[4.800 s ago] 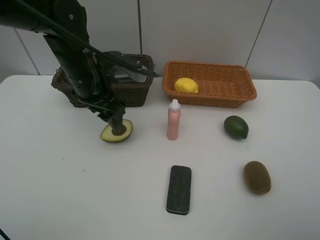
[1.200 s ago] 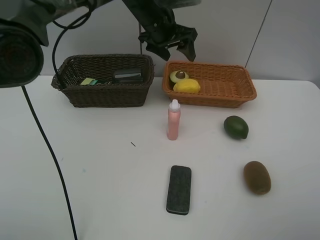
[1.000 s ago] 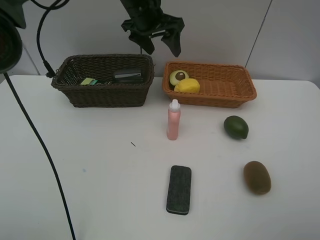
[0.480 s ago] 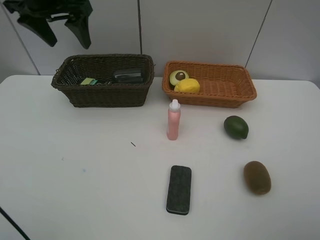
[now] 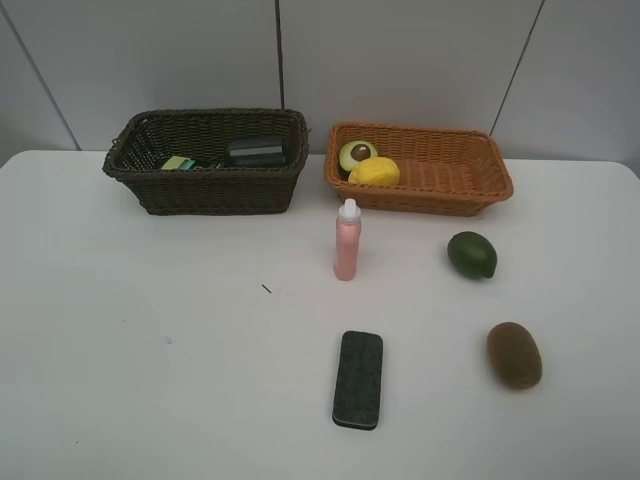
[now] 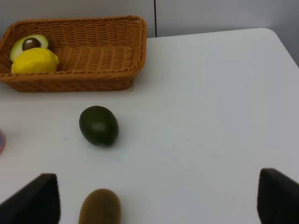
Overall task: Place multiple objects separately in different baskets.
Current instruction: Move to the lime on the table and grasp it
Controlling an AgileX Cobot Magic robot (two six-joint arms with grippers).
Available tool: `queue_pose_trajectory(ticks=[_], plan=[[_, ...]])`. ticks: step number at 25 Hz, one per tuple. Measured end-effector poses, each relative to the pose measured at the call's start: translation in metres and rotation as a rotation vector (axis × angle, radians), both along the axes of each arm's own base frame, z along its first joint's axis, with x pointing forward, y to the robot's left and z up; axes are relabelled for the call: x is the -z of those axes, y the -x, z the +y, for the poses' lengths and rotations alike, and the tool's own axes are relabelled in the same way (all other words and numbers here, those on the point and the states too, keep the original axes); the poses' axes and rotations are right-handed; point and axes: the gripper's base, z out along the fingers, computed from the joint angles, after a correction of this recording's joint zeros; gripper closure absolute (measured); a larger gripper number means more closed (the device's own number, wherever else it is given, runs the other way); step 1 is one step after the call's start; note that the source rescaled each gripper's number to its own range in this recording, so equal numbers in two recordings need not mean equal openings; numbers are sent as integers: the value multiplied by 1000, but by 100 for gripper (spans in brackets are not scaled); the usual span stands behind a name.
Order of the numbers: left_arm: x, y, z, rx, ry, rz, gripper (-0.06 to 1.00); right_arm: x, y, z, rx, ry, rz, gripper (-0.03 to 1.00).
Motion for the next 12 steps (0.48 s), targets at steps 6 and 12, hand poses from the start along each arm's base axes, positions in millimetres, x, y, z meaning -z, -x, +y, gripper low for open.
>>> queue_pose_trajectory(ticks=[6,12], plan=[[9,82,-13,124,15,-210,-4,0,0,0,0,0,0,-3],[31,128,-22,254,2,-372,-4,0,0,0,0,0,0,-3]])
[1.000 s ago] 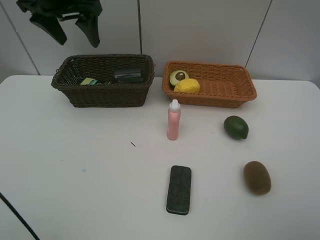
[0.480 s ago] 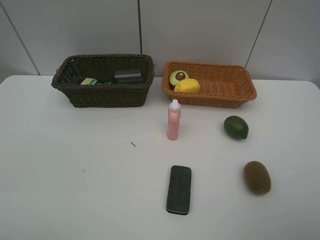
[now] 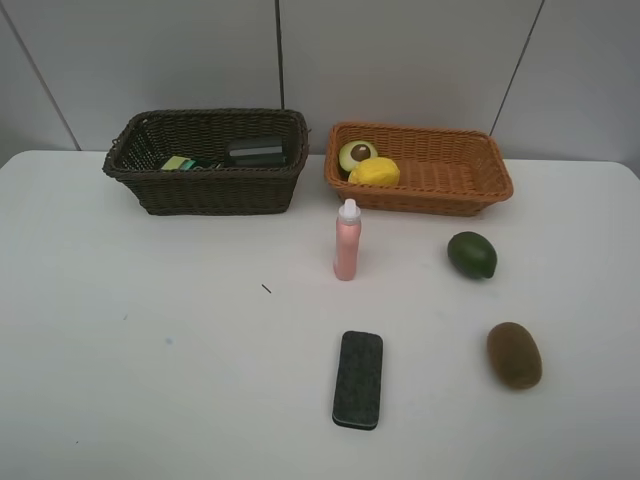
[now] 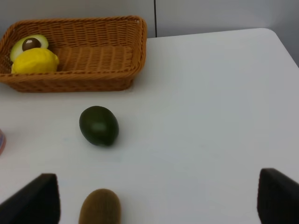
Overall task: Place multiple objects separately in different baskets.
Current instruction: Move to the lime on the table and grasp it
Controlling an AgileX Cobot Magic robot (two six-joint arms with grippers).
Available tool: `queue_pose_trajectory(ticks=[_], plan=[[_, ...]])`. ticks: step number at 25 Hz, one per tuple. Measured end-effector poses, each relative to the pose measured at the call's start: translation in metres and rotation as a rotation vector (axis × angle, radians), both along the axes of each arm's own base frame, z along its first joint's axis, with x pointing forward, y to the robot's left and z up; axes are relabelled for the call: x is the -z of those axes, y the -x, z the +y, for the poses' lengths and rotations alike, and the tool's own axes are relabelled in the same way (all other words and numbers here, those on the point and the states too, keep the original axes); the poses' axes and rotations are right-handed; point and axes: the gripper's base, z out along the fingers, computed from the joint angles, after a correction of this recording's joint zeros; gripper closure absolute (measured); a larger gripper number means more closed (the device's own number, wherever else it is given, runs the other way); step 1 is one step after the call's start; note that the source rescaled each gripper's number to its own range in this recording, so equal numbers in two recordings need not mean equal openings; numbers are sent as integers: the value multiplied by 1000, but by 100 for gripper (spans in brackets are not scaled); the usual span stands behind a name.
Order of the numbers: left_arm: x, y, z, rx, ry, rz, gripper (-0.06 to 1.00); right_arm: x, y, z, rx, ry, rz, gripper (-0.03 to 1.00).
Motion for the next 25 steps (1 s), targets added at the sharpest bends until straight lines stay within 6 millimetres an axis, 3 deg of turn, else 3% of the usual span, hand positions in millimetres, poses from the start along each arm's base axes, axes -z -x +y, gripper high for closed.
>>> queue_pose_trajectory(ticks=[6,13,18,25], plan=[[22,12,-10,120,41,-96,-4,0,0,0,0,0,0,-3],[25,25,-12,216,11,-214,-4,0,0,0,0,0,0,-3],[28,38,-8,127,29,-308,-4,0,0,0,0,0,0,-3],[29,36,4,-72,57,-298,-4,0,0,0,0,0,0,-3]])
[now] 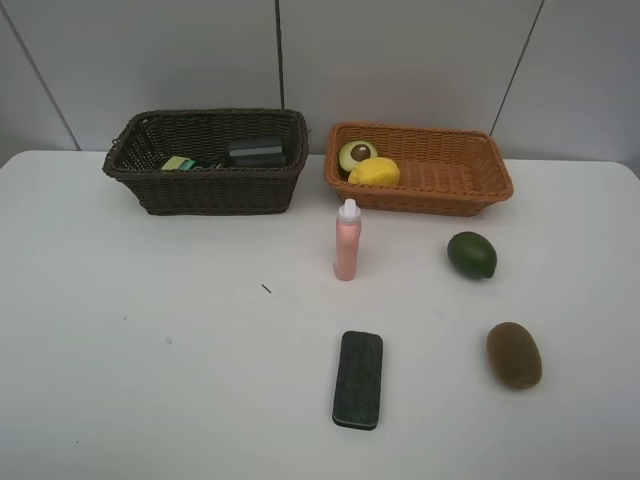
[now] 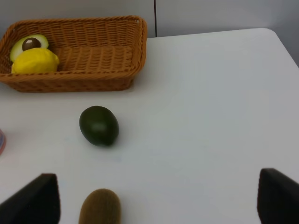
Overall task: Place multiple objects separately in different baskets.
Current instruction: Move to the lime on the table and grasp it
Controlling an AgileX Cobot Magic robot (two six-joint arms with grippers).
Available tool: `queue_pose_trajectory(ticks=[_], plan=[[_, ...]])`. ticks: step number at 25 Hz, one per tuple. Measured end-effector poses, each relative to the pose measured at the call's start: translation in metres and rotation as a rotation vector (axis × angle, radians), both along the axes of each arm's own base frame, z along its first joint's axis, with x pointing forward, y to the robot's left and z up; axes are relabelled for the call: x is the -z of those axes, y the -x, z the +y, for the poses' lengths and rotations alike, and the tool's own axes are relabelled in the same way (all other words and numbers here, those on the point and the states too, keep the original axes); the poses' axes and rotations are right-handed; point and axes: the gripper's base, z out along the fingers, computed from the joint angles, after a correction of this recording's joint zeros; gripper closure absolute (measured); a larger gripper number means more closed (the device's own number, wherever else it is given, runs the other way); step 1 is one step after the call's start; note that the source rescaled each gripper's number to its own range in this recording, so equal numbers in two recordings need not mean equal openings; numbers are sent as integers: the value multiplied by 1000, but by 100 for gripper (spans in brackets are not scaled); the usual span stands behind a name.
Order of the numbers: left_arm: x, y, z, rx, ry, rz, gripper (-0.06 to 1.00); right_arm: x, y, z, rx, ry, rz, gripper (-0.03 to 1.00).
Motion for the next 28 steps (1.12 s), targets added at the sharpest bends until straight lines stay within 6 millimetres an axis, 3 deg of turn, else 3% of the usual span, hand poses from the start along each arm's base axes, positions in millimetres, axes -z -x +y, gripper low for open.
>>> queue_pose_trajectory(ticks=[28], plan=[[1,0,5,-50,-12,5,-4,0,0,0,0,0,0,-3]])
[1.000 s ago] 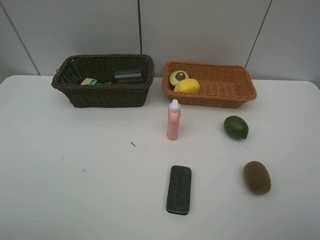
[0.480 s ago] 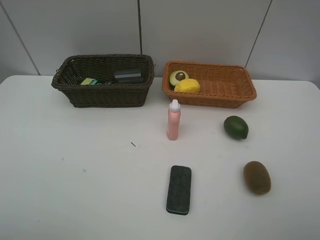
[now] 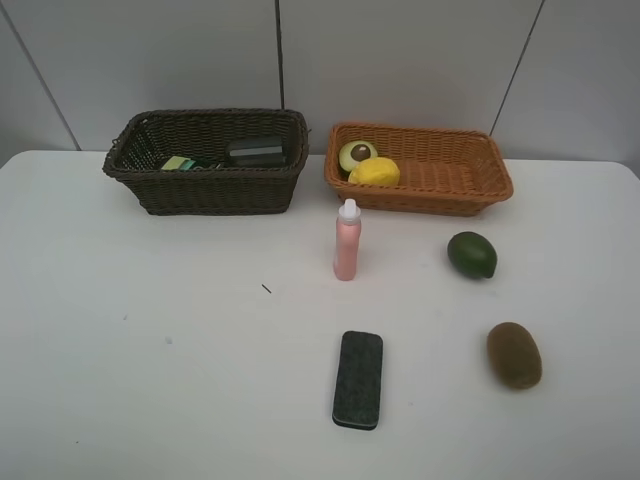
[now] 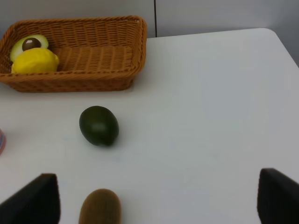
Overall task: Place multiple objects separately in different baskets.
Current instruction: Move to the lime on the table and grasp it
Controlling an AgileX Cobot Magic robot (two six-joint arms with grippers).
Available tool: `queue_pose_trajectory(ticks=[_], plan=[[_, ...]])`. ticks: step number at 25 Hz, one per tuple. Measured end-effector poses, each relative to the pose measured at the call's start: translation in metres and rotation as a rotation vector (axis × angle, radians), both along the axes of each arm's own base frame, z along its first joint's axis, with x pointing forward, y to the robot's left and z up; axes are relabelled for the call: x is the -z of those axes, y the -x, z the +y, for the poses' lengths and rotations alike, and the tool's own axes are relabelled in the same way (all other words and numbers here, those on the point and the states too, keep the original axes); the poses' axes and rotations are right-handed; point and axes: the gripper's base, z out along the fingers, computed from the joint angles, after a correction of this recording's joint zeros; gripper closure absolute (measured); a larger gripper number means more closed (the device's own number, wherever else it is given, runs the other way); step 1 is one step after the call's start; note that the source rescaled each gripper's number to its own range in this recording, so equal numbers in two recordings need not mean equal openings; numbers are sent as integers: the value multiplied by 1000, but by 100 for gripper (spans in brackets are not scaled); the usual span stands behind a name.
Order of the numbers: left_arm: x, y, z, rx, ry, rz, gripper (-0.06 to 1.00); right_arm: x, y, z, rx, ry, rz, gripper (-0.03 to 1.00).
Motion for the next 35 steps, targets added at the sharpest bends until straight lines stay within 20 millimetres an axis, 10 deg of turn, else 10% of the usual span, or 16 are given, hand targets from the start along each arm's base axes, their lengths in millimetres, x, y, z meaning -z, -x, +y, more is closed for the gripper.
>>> queue_pose_trajectory(ticks=[14,23,35], plan=[[0,0,0,0,0,-1,-4,0,-11,-1,1,-5,68,-3],[0,0,0,0,0,-4,-4,19,-112,-11,1,-56,618,-3],[0,0,0,0,0,-4,-4,32,-237,-8,-141,-168,844,-3]])
